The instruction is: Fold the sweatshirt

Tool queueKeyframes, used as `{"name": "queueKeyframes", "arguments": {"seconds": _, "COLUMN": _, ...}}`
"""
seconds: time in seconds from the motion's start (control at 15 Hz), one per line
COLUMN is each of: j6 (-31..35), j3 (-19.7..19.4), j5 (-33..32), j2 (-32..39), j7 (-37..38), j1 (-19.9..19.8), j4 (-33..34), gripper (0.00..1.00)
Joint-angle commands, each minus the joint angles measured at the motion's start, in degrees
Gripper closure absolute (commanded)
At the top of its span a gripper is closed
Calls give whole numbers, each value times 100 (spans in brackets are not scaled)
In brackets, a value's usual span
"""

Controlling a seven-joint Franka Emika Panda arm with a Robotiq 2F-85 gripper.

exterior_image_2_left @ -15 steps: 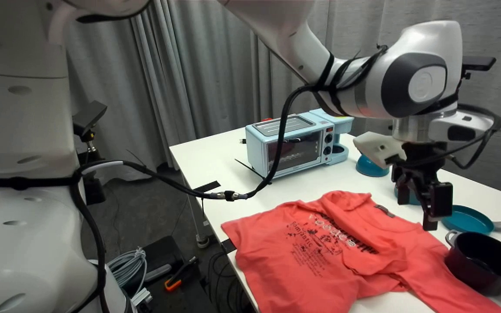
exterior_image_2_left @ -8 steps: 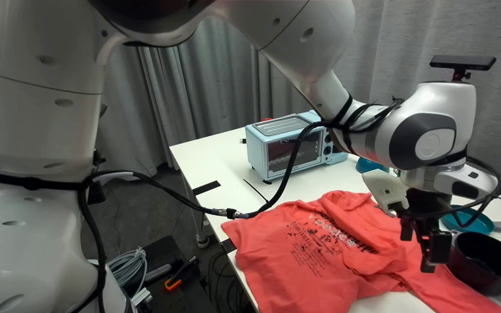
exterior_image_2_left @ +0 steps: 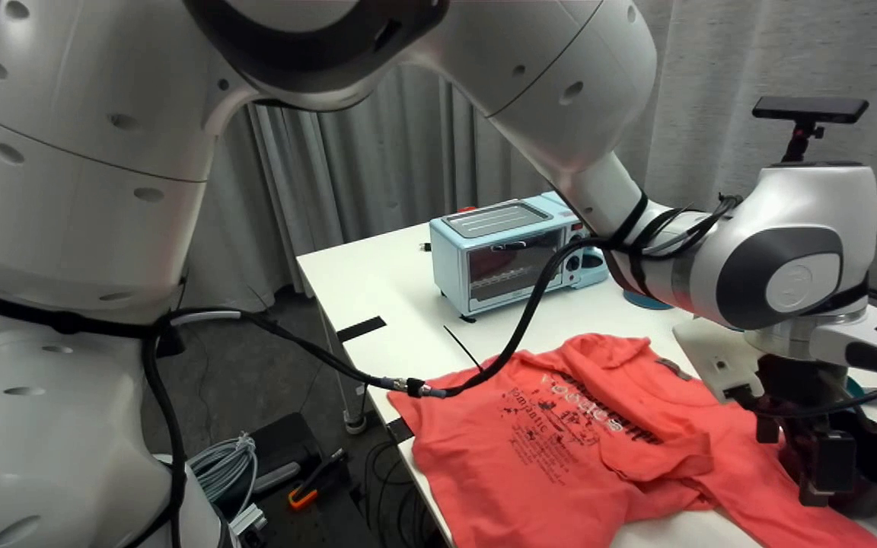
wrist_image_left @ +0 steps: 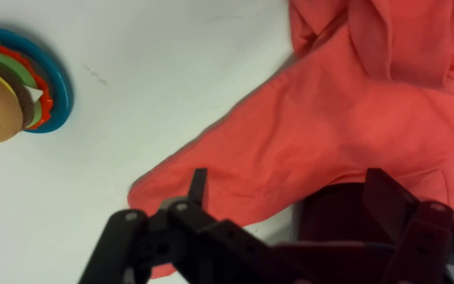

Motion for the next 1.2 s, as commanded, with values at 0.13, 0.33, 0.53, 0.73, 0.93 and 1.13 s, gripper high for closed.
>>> {"name": "queueKeyframes", "arguments": {"seconds": 0.13, "j6": 478, "j3": -415, "j5": -22, "j2": 586, "j7": 439, "j1": 136, "j4": 337, "gripper": 0}}
{"name": "queueKeyframes", "arguments": {"seconds": 0.33, "j6": 794, "j3": -680, "j5": -48, "j2": 910, "j7": 822, "j1": 236, "j4": 396, "gripper": 0}}
{"name": "queueKeyframes", "arguments": {"seconds": 0.53, "j6": 1015, "j3": -906, "j5": -29, "j2": 1201, "j7": 1200, "j1": 330, "j4": 460, "gripper": 0}}
{"name": "queueKeyframes", "arguments": {"seconds": 0.73, "j6": 1151, "j3": -1047, "j5": -2, "j2": 1459, "j7": 1506, "j1": 433, "j4": 517, "gripper": 0}}
{"name": "queueKeyframes", "arguments": {"seconds": 0.93, "j6": 1192, "j3": -1097, "j5": -5, "j2": 1629, "j7": 1706, "j1": 528, "j4": 515, "gripper": 11}}
{"name": "queueKeyframes", "arguments": {"seconds": 1.13, "j6": 1165, "j3": -1068, "j5": 12, "j2": 1706, "j7": 1798, "j1": 592, "j4": 531, "gripper": 40}}
